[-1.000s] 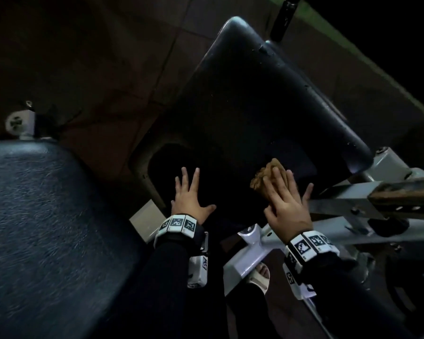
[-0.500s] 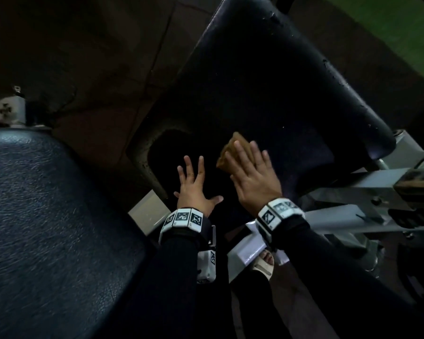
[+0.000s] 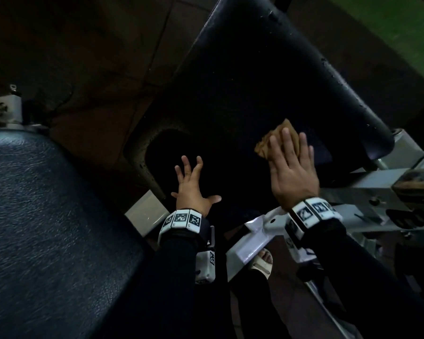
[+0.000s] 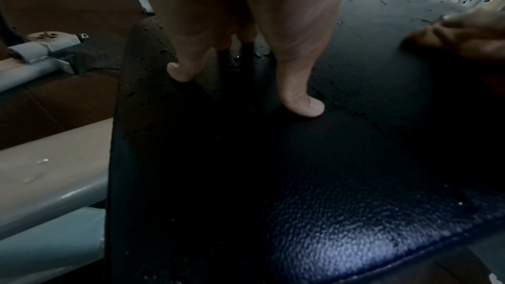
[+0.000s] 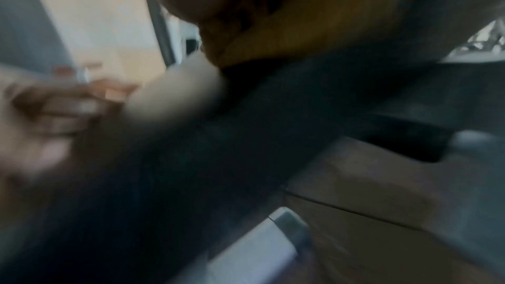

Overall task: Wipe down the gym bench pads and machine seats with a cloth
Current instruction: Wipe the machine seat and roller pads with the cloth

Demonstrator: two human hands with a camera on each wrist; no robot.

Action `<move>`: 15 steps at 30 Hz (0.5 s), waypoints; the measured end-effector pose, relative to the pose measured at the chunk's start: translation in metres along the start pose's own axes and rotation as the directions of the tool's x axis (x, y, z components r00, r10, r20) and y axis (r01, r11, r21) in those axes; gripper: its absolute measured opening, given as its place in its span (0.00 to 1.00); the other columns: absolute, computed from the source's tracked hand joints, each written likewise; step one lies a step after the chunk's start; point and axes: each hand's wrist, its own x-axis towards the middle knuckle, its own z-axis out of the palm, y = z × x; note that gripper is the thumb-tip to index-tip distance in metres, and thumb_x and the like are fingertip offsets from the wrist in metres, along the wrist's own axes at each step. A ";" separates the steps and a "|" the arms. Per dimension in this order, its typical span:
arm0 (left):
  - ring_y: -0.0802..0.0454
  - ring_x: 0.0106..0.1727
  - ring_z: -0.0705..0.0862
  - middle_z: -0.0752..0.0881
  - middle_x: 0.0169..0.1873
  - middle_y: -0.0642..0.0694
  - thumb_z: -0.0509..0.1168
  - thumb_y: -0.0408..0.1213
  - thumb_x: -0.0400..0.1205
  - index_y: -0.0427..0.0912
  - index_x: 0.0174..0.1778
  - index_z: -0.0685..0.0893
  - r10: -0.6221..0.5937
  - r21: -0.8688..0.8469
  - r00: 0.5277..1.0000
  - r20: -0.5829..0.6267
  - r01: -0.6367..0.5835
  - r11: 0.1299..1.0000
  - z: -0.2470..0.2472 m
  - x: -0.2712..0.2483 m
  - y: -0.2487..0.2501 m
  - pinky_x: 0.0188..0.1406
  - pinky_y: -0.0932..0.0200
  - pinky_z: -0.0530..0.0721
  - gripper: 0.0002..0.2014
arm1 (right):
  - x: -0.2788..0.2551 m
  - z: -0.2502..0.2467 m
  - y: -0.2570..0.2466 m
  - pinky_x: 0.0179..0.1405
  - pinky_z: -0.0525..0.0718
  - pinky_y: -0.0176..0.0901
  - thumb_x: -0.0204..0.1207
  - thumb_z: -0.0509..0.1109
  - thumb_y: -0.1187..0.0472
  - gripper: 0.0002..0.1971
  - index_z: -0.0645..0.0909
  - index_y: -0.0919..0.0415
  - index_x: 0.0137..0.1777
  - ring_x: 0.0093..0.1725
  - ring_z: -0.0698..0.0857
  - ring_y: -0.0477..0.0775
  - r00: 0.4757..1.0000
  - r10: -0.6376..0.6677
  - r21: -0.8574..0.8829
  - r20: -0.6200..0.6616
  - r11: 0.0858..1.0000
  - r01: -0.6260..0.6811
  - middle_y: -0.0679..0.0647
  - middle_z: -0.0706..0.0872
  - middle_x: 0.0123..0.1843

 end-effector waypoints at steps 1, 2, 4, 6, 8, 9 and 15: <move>0.51 0.82 0.33 0.35 0.82 0.59 0.81 0.37 0.66 0.56 0.82 0.57 -0.005 0.005 1.000 0.001 0.005 1.000 0.000 0.000 0.000 0.68 0.17 0.49 0.52 | 0.010 0.002 -0.008 0.79 0.49 0.58 0.82 0.54 0.53 0.26 0.61 0.51 0.80 0.81 0.49 0.60 1.000 -0.006 0.006 -0.013 1.000 0.006 0.52 0.56 0.83; 0.50 0.82 0.33 0.36 0.82 0.58 0.81 0.38 0.66 0.55 0.82 0.58 -0.006 0.012 1.000 0.004 0.006 1.000 0.000 0.001 0.000 0.68 0.17 0.50 0.51 | 0.016 0.005 -0.016 0.79 0.49 0.58 0.81 0.57 0.54 0.27 0.61 0.51 0.80 0.81 0.49 0.61 1.000 -0.017 0.003 -0.017 1.000 0.018 0.52 0.55 0.83; 0.50 0.82 0.34 0.35 0.82 0.58 0.81 0.38 0.66 0.54 0.81 0.58 -0.005 0.018 1.000 0.005 0.005 1.000 0.000 0.001 0.000 0.68 0.17 0.51 0.51 | 0.020 0.013 -0.029 0.80 0.48 0.59 0.79 0.61 0.57 0.29 0.62 0.51 0.80 0.82 0.50 0.63 0.998 -0.068 -0.008 -0.011 0.998 0.068 0.52 0.54 0.83; 0.50 0.82 0.33 0.34 0.82 0.59 0.81 0.38 0.66 0.56 0.82 0.57 0.002 0.014 1.000 0.000 -0.002 1.000 0.001 0.001 0.000 0.68 0.17 0.51 0.52 | 0.007 0.022 -0.036 0.79 0.50 0.60 0.77 0.61 0.57 0.29 0.65 0.53 0.79 0.81 0.53 0.65 0.984 -0.178 0.004 0.000 0.984 0.178 0.54 0.58 0.82; 0.52 0.82 0.33 0.34 0.81 0.61 0.81 0.37 0.66 0.58 0.82 0.54 0.002 -0.002 1.000 -0.009 -0.002 1.000 0.001 0.000 0.000 0.69 0.17 0.51 0.53 | -0.019 0.030 -0.033 0.79 0.53 0.59 0.76 0.59 0.56 0.28 0.66 0.53 0.78 0.81 0.56 0.66 0.948 -0.317 0.011 0.040 0.948 0.317 0.56 0.62 0.81; 0.53 0.82 0.33 0.34 0.81 0.61 0.81 0.36 0.66 0.59 0.82 0.54 -0.001 -0.011 1.000 -0.011 0.001 1.000 0.002 0.000 0.000 0.69 0.18 0.50 0.54 | -0.034 0.032 -0.028 0.79 0.53 0.58 0.76 0.59 0.56 0.29 0.66 0.53 0.79 0.81 0.56 0.65 0.930 -0.360 0.006 0.068 0.933 0.361 0.56 0.62 0.81; 0.54 0.82 0.32 0.34 0.81 0.63 0.81 0.33 0.66 0.63 0.81 0.52 -0.018 -0.045 1.000 -0.006 0.018 0.999 0.002 0.001 0.000 0.70 0.19 0.47 0.56 | -0.075 0.018 0.017 0.79 0.43 0.55 0.75 0.53 0.56 0.35 0.48 0.50 0.82 0.83 0.42 0.56 0.966 -0.223 -0.119 0.130 0.964 0.239 0.47 0.41 0.85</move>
